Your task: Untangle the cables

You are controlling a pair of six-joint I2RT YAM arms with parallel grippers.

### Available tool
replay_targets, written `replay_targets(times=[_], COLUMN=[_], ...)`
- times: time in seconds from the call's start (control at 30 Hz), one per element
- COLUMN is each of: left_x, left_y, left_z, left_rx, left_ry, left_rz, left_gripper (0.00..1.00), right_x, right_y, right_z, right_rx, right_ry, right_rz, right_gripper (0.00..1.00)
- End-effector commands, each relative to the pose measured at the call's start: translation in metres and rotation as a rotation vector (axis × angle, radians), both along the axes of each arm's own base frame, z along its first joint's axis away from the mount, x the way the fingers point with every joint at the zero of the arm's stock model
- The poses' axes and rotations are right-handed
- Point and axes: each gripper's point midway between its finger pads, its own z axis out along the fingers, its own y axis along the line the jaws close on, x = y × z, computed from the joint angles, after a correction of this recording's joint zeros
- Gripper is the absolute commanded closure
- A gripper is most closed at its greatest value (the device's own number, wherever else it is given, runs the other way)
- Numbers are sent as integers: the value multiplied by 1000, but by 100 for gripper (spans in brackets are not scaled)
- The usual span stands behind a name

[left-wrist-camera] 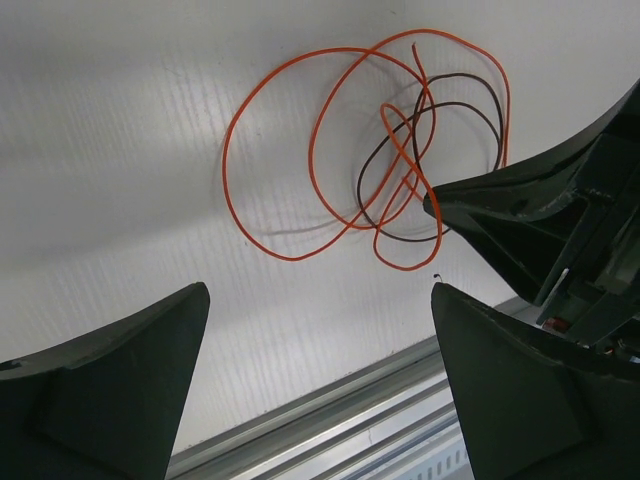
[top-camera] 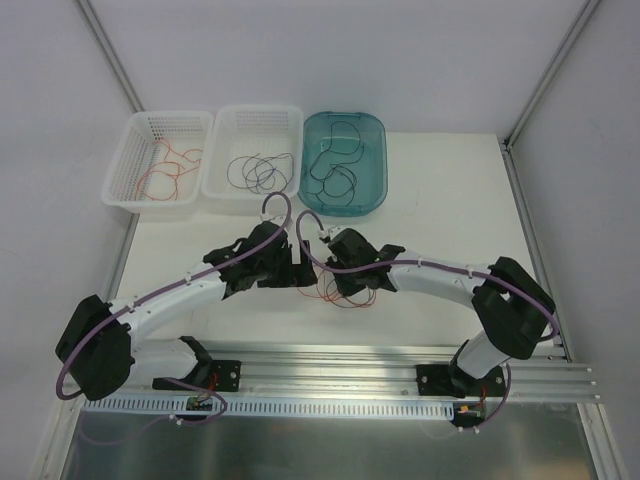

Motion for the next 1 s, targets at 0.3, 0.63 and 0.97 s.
replay_targets(times=[0.3,0.63,0.97], left_x=[11,19,28], left_y=[-30,-46,-21], left_z=[7,-32,-52], left_rx=[-75,11,148], left_ry=[-57,-33,-83], left_rz=[43,33,66], left_gripper=[9,35,100], right_x=[-7,-10,-5], right_y=[21,19,-21], right_z=[14,20,52], right_rx=[170,197,134], right_ry=[45,46,-68], right_rz=[-34,-52,-80], right_gripper=[99,99,99])
